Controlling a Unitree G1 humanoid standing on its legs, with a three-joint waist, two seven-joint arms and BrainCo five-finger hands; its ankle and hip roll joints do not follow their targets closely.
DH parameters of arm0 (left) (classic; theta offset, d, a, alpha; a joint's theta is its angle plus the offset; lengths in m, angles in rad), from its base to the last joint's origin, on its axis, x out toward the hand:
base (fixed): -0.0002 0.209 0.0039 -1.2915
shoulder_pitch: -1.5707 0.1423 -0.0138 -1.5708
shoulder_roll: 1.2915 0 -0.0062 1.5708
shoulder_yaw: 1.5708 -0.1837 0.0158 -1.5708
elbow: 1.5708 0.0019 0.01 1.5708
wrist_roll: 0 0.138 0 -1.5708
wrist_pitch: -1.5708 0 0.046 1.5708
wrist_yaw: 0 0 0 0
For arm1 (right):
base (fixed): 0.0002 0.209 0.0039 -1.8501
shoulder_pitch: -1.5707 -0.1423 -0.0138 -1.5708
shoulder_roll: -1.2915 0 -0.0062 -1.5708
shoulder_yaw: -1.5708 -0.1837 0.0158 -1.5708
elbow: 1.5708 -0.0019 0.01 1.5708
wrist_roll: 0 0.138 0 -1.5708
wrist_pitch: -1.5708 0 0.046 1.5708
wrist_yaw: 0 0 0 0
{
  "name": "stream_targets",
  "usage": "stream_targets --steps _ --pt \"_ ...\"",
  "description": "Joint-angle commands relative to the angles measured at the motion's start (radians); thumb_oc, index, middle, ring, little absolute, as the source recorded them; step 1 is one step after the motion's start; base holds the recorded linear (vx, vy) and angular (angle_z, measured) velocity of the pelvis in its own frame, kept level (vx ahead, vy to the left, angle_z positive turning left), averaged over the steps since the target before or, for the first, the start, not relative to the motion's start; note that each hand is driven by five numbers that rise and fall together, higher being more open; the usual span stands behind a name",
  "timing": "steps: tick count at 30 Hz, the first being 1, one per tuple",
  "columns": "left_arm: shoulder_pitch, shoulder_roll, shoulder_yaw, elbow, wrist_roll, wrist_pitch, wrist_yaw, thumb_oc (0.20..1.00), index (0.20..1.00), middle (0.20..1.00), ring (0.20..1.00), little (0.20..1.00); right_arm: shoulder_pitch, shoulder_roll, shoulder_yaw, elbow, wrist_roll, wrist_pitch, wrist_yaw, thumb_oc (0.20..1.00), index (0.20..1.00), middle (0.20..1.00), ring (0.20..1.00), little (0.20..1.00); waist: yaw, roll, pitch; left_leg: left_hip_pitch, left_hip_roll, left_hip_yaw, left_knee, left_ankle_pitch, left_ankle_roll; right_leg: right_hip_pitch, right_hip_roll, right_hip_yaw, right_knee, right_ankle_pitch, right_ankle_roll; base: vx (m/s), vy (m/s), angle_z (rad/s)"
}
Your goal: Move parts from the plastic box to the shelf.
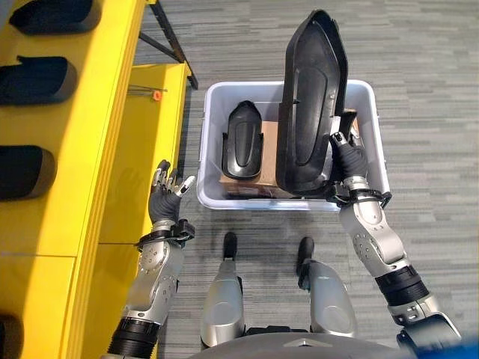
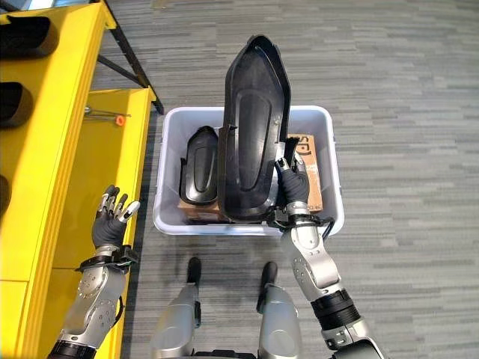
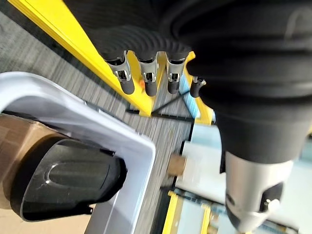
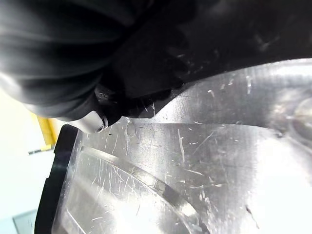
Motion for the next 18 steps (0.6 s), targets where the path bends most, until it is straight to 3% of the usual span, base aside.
stream_targets --steps 1,2,5,9,12,13,18 --pt "0.036 0.036 0.005 -0.016 0.034 -0.018 -0.023 1.000 1.000 1.000 1.000 1.000 -0.010 -0.027 -0.037 -0.081 -0.091 -0.076 0.005 0.200 0.200 0.200 0.200 0.200 0.011 -0.040 -0.094 -0.032 0.135 0.074 -0.037 0.123 -0.088 0.040 -0.019 -0.125 0.005 -0.103 0.015 0.00 -0.258 0.79" --pt "0.029 0.036 -0.005 -0.006 0.041 -0.015 -0.027 1.000 1.000 1.000 1.000 1.000 -0.002 -0.040 -0.054 -0.076 -0.119 -0.078 -0.005 0.200 0.200 0.200 0.200 0.200 0.004 -0.047 -0.099 -0.034 0.137 0.140 -0.037 0.127 -0.090 0.070 -0.033 -0.152 -0.025 -0.117 0.016 0.02 -0.147 1.09" --pt "0.015 0.041 -0.019 0.001 0.039 -0.012 -0.047 1.000 1.000 1.000 1.000 1.000 0.036 -0.052 -0.073 -0.065 -0.126 -0.076 -0.015 0.200 0.200 0.200 0.200 0.200 -0.007 -0.049 -0.098 0.008 0.122 0.215 -0.026 0.103 -0.071 0.095 -0.040 -0.204 -0.081 -0.079 0.011 -0.10 -0.150 1.16" --pt "0.019 0.029 -0.018 -0.014 0.031 -0.012 -0.064 1.000 1.000 1.000 1.000 1.000 0.079 -0.045 -0.067 -0.055 -0.131 -0.070 0.002 0.200 0.200 0.200 0.200 0.200 -0.018 -0.052 -0.126 0.101 0.072 0.202 0.150 -0.057 -0.041 0.107 -0.042 -0.271 -0.161 -0.036 -0.004 -0.10 -0.072 0.77" --pt "0.022 0.024 -0.020 -0.024 0.032 -0.008 -0.070 1.000 1.000 1.000 1.000 1.000 0.101 -0.037 -0.074 -0.050 -0.136 -0.060 0.010 0.200 0.200 0.200 0.200 0.200 -0.041 -0.043 -0.140 0.166 0.031 0.208 0.140 -0.164 -0.027 0.114 -0.065 -0.319 -0.165 -0.016 0.014 -0.04 0.101 0.89" --pt "0.029 0.020 -0.018 -0.027 0.033 -0.006 -0.076 1.000 1.000 1.000 1.000 1.000 0.112 -0.038 -0.087 -0.051 -0.137 -0.052 0.012 0.200 0.200 0.200 0.200 0.200 -0.050 -0.030 -0.151 0.163 0.031 0.234 0.098 -0.171 -0.021 0.117 -0.085 -0.335 -0.161 0.006 0.030 0.00 0.187 0.89" --pt "0.044 0.024 -0.010 -0.041 0.043 0.001 -0.078 1.000 1.000 1.000 1.000 1.000 0.146 -0.031 -0.106 -0.052 -0.155 -0.033 0.020 0.200 0.200 0.200 0.200 0.200 -0.040 -0.025 -0.147 0.153 -0.005 0.253 0.069 -0.189 0.003 0.141 -0.151 -0.357 -0.156 0.073 0.074 0.02 0.234 0.55"
